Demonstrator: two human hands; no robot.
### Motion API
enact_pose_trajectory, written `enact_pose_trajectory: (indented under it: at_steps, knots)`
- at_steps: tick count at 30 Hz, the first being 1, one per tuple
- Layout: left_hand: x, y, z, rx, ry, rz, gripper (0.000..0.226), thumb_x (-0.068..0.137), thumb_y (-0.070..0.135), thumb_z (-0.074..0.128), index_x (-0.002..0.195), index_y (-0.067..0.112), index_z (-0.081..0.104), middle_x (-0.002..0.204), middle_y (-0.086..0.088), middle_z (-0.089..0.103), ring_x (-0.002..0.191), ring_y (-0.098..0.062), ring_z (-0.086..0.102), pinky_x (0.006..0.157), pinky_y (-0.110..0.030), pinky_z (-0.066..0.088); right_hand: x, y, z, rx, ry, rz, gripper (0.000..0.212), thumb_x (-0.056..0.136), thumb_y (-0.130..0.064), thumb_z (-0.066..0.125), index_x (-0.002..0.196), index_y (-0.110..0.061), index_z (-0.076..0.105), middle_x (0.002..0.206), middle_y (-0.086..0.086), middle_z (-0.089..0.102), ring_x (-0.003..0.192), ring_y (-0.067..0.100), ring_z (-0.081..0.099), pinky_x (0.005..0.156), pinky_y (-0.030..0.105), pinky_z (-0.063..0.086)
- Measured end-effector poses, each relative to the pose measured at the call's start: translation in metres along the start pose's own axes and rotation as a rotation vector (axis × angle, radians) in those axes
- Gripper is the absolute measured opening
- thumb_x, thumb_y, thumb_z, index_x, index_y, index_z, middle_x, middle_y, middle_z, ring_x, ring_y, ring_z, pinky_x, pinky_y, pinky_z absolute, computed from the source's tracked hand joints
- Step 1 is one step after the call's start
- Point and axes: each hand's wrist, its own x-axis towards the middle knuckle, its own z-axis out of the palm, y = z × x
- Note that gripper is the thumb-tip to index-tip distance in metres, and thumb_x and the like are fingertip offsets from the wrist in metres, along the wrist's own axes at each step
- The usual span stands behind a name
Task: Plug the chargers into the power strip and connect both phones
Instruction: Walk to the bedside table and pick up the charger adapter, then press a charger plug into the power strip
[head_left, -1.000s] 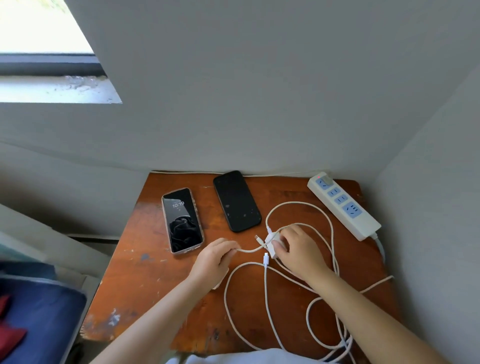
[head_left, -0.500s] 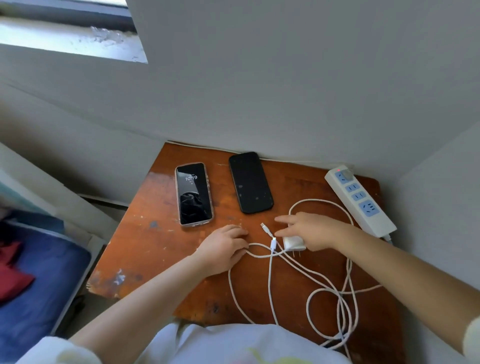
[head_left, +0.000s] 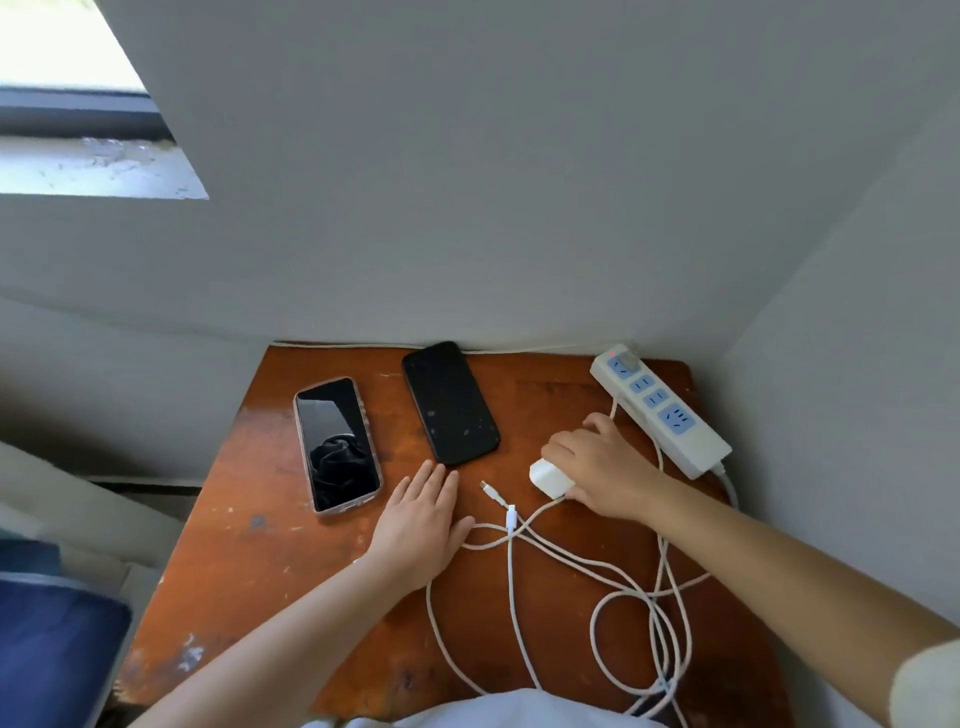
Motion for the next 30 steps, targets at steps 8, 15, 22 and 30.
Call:
enact_pose_trajectory:
  at_steps: [8, 15, 22, 30]
  knots:
    - [0.025, 0.031, -0.018, -0.017, 0.189, 0.122, 0.056, 0.095, 0.044, 0.024, 0.143, 0.018, 0.01, 0.155, -0.001, 0.012, 0.142, -0.018, 0.0, 0.115, -0.033, 0.004, -0.032, 0.059, -0.045, 0.118, 0.233, 0.466, 0.054, 0.077, -0.021, 0.07, 0.123, -0.003, 0.05, 0.125, 0.018, 0.054, 0.109, 0.036, 0.053, 0.094, 0.043, 0.038]
    - [0.071, 0.068, -0.026, 0.016, 0.123, 0.185, 0.056, 0.096, 0.042, 0.024, 0.143, 0.015, 0.008, 0.155, -0.004, 0.006, 0.142, -0.02, -0.004, 0.115, -0.036, 0.002, -0.059, 0.107, -0.06, 0.322, 0.086, 0.88, 0.05, 0.075, -0.031, 0.072, 0.113, -0.006, 0.052, 0.113, 0.016, 0.063, 0.098, 0.029, 0.06, 0.072, 0.032, 0.046]
    - [0.104, 0.082, -0.023, 0.053, 0.076, 0.213, 0.057, 0.096, 0.042, 0.022, 0.143, 0.013, 0.005, 0.155, -0.006, 0.002, 0.142, -0.022, -0.006, 0.115, -0.037, 0.001, -0.033, 0.107, -0.043, 0.337, 0.077, 0.804, 0.042, 0.077, -0.031, 0.069, 0.109, -0.006, 0.057, 0.109, 0.014, 0.065, 0.095, 0.027, 0.06, 0.073, 0.033, 0.047]
    - [0.122, 0.072, -0.017, 0.104, 0.026, 0.25, 0.06, 0.096, 0.043, 0.021, 0.143, 0.012, 0.0, 0.155, -0.006, -0.003, 0.142, -0.021, -0.006, 0.114, -0.035, -0.002, -0.001, 0.114, -0.043, 0.199, -0.047, 0.769, 0.038, 0.085, -0.034, 0.061, 0.108, -0.005, 0.056, 0.113, 0.014, 0.056, 0.098, 0.028, 0.058, 0.077, 0.032, 0.044]
